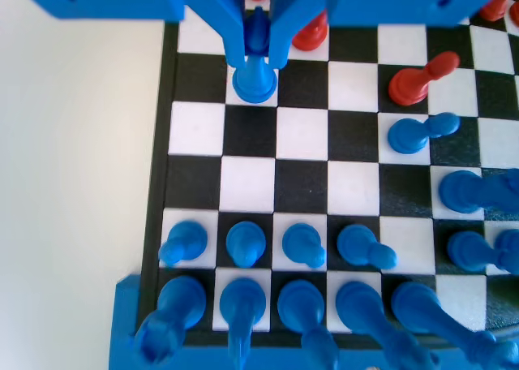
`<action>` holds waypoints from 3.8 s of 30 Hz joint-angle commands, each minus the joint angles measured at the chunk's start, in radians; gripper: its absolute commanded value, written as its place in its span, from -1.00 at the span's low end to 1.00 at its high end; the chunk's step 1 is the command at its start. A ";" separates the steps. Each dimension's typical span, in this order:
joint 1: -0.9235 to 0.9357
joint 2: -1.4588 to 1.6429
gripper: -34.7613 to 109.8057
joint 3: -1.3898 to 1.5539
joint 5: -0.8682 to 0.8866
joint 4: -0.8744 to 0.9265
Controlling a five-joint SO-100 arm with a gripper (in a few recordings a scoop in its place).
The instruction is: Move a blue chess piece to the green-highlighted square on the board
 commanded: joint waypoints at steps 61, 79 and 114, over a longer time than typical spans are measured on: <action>0.095 1.054 -0.38 -0.258 -0.370 0.802; 0.206 1.374 -0.48 0.104 -0.391 0.790; 0.291 1.822 -0.51 0.457 -0.360 0.535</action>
